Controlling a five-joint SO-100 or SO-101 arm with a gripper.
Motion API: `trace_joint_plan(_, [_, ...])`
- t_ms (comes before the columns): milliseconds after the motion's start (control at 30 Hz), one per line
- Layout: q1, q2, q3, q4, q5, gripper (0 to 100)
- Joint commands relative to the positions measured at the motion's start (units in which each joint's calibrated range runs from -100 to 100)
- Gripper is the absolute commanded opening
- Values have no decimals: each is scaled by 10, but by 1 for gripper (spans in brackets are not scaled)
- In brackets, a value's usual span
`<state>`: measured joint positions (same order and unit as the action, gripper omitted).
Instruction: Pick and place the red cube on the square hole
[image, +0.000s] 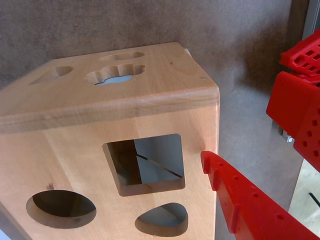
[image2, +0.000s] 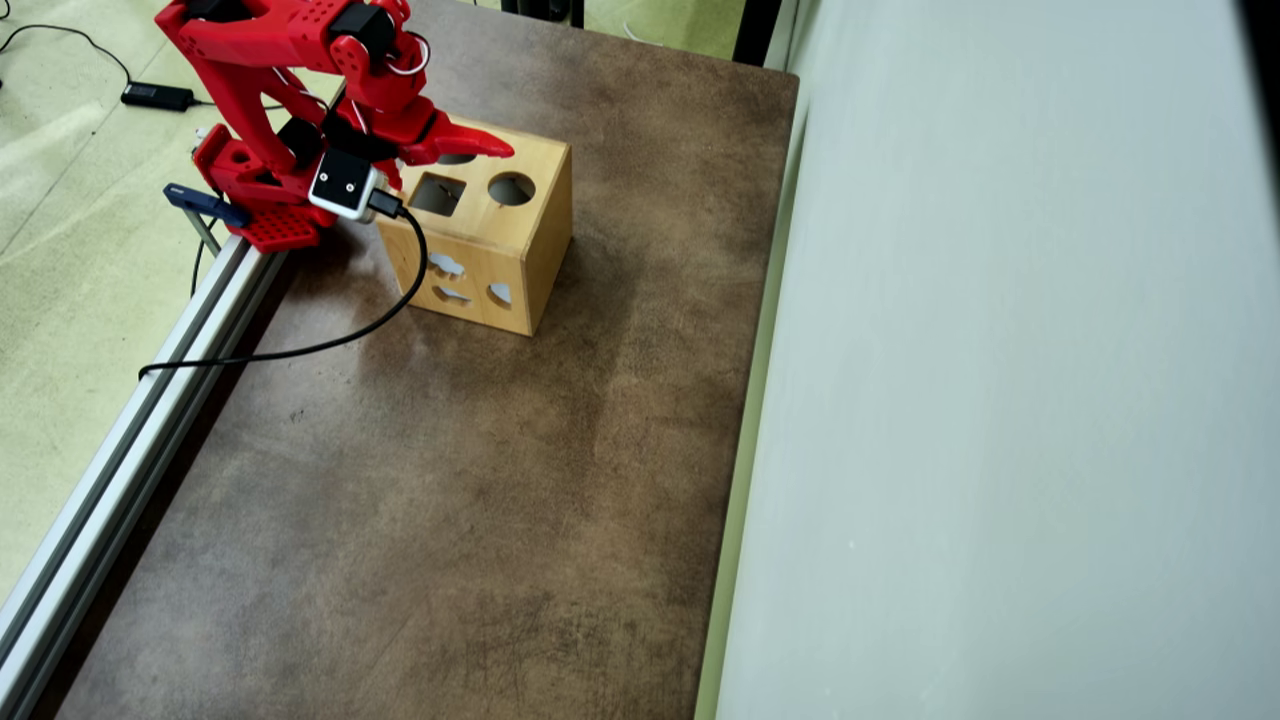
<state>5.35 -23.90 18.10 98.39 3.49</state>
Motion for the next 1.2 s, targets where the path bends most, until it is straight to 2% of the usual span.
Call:
trace_joint_plan(0, [-1, -77, -4, -1, 0, 92])
trace_joint_plan(833, [-1, -97, 11, -3, 2, 92])
trace_joint_plan(1167, [-1, -176, 13, -3, 1, 92])
